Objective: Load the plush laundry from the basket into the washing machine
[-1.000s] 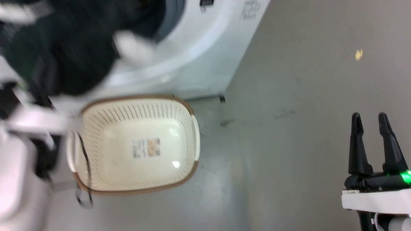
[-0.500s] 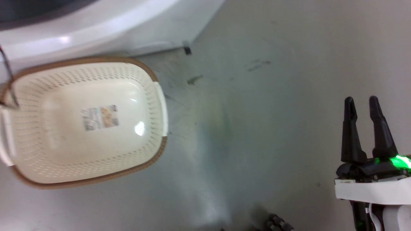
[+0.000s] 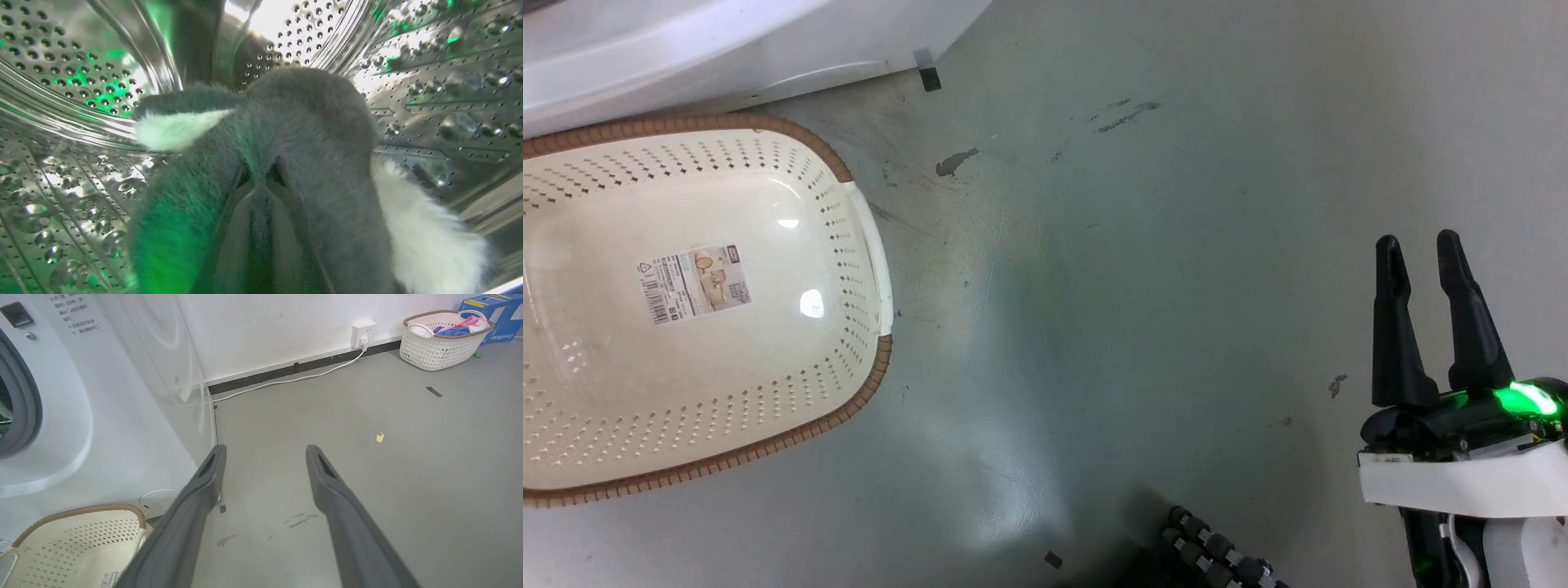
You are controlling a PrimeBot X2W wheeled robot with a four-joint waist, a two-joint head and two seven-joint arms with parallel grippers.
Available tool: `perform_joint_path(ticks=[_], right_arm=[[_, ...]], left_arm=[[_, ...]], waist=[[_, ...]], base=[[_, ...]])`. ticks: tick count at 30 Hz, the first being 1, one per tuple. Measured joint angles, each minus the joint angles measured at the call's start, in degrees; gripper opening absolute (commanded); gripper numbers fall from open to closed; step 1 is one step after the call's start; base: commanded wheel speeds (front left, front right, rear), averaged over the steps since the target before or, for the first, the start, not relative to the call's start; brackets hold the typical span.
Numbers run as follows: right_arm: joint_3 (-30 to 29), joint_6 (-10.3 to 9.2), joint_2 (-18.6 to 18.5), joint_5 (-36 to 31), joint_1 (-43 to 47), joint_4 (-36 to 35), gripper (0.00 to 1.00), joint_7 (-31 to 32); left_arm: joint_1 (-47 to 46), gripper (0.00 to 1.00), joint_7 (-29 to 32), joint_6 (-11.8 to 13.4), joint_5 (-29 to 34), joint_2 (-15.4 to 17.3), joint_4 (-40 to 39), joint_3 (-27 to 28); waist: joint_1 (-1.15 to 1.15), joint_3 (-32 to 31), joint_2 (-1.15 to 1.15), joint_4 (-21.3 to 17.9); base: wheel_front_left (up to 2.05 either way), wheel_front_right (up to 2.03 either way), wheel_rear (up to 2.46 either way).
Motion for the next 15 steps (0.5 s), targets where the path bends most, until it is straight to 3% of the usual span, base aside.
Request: perform_joint_path(ticks=[4, 5, 6, 15], right_arm=[[-0.2, 0.0, 0.0, -0.07, -0.05, 0.02, 1.0, 0.0], [-0.37, 0.0, 0.0, -0.15, -0.13, 0.02, 1.0, 0.0], [-0.55, 0.0, 0.0, -0.29, -0.24, 0.02, 1.0, 0.0], [-3.21, 0.0, 0.0, -3.48, -0.79, 0.43, 1.0, 0.0]], left_arm=[[-1.38, 0.0, -1.29, 0.0, -0.91, -0.13, 3.21, -2.55], [-1.46, 0.29, -1.47, 0.0, -1.31, -0.29, 3.98, -3.15], [-1.5, 1.0, -1.8, 0.0, -1.62, -0.51, 4.67, -3.68], [2.85, 1.0, -10.35, -0.01, -5.6, -3.28, 9.36, -8.35]], waist=[[0.0, -0.17, 0.0, 0.45], [0.0, -0.34, 0.0, 0.64], [0.0, -0.55, 0.0, 0.86], [0.0, -5.37, 0.0, 3.41]], base=[[0.0, 0.0, 0.0], [0.0, 0.0, 0.0], [0.0, 0.0, 0.0], [0.0, 0.0, 0.0]])
